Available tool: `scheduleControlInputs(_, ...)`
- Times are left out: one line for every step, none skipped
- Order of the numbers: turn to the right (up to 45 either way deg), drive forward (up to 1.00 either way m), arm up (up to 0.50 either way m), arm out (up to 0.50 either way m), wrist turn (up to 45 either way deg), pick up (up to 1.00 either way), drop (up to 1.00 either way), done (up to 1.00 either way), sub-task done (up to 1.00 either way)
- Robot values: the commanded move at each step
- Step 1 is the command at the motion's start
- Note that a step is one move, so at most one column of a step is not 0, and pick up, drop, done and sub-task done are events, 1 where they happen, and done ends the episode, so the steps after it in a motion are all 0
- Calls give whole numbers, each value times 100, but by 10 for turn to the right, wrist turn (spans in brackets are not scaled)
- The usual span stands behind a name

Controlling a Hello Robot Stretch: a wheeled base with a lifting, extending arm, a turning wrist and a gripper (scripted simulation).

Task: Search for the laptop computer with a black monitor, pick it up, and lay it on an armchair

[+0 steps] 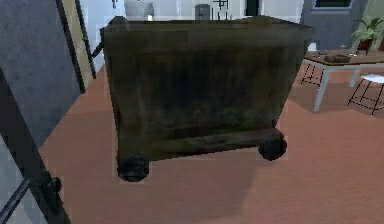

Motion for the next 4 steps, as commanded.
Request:
scheduleControlInputs(450,0,0,0,0,0,0,0,0)
scheduleControlInputs(90,0,0,0,0,0,0,0,0)
scheduleControlInputs(0,35,0,0,0,0,0,0,0)
scheduleControlInputs(210,0,0,0,0,0,0,0,0)
